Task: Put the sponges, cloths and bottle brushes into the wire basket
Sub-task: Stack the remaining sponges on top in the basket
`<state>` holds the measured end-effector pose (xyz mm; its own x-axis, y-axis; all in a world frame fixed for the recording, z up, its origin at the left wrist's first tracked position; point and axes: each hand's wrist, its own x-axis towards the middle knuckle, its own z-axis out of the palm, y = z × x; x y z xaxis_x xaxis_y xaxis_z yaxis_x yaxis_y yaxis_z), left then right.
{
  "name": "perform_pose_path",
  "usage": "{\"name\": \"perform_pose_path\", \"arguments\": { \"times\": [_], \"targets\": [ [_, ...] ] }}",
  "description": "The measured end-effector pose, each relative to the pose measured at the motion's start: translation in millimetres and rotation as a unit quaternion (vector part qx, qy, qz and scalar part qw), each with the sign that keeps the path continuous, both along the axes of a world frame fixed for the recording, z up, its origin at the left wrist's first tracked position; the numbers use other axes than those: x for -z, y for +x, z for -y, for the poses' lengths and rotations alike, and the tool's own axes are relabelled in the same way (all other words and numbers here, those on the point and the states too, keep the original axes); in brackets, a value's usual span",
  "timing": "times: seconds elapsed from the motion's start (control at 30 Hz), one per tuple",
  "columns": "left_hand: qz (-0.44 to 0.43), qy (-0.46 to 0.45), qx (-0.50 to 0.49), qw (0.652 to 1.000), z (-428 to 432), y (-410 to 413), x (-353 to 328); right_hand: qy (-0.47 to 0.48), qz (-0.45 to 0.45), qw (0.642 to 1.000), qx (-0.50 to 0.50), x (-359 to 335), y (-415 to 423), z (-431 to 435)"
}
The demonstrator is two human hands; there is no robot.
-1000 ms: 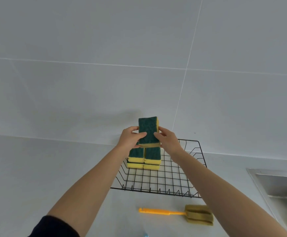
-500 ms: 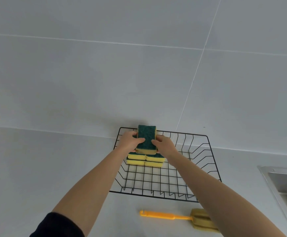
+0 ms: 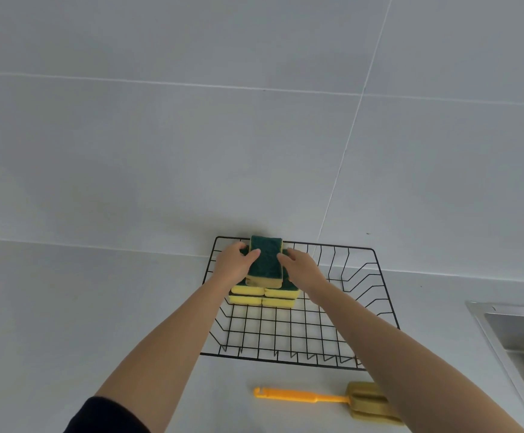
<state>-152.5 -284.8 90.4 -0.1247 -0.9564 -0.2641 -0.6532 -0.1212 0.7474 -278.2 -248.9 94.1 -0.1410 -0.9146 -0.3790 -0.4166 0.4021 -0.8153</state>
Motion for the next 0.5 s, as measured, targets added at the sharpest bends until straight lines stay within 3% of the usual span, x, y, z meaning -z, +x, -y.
{"name": "perform_pose_path", "arguments": {
  "times": [0.13, 0.23, 0.37, 0.5],
  "targets": [
    [0.082, -0.099, 0.020, 0.991, -4, 8, -13, -0.005, -0.052, 0.998, -0.042, -21, -5, -9],
    [0.203, -0.182, 0.069, 0.960, -11, 11, -29, -0.060, -0.111, 0.988, -0.091, -35, -8, -21],
    [0.295, -0.271, 0.116, 0.909, -31, 10, -54, -0.111, -0.230, 0.957, -0.139, -50, -12, -41],
    [0.327, -0.327, 0.137, 0.876, -58, 5, -73, -0.153, -0.349, 0.913, -0.147, -70, -17, -69]
  ]
}}
